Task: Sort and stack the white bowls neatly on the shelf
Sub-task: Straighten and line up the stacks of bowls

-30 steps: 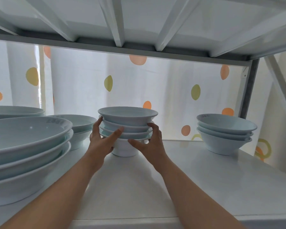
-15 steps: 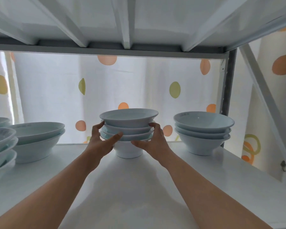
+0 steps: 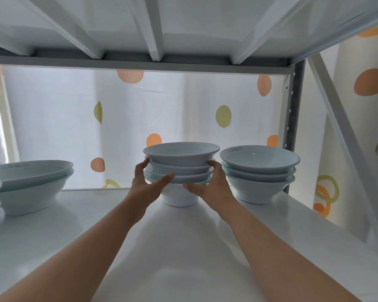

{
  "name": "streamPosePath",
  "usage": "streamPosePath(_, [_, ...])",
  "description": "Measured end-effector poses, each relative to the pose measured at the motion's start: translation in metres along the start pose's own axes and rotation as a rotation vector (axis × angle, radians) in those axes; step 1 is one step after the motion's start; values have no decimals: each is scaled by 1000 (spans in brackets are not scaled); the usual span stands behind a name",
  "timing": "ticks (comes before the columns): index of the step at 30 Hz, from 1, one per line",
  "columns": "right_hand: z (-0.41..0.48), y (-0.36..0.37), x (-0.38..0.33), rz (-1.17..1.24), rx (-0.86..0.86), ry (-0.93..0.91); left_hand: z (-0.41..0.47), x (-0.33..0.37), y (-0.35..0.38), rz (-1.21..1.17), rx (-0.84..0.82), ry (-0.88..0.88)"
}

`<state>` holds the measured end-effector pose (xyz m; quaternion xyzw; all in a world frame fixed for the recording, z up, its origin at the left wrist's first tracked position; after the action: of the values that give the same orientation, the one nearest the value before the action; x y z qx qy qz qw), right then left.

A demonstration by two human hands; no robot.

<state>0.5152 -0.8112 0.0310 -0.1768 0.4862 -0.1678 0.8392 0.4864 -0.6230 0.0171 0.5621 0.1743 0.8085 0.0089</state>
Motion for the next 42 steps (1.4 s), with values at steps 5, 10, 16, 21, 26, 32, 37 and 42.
streamPosePath(5, [-1, 8, -7, 30, 28, 20, -16, 10, -3, 70, -63, -15])
streamPosePath(10, [-11, 32, -31, -164, 86, 124, -32, 32, -36, 170, -1, 24])
streamPosePath(16, [-51, 96, -91, -250, 100, 173, -63, 85, -104, 274, 124, 207])
streamPosePath(21, [-91, 183, -152, 72, -85, 76, -115, 127, -138, 408, 66, 414])
streamPosePath(26, [-130, 266, -212, 522, -332, 42, -184, 183, -179, 530, 108, 718])
streamPosePath(32, [-141, 290, -235, 575, -318, 127, -241, 252, -227, 843, 365, 1188])
streamPosePath(37, [-141, 289, -232, 619, -282, 247, -208, 246, -314, 867, 681, 719])
streamPosePath(42, [-140, 287, -230, 619, -269, 264, -191, 203, -350, 266, 674, 314])
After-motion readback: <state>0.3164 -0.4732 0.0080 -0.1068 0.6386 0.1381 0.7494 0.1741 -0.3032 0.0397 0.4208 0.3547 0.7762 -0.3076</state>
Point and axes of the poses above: each hand's wrist, its own z-axis towards the middle knuckle, its own y-axis out of the palm, x = y × z, the point moved 9 cm from there along z, towards the middle knuckle, and after that the axes turned 14 degrees about -z, right-handed, at the moved point
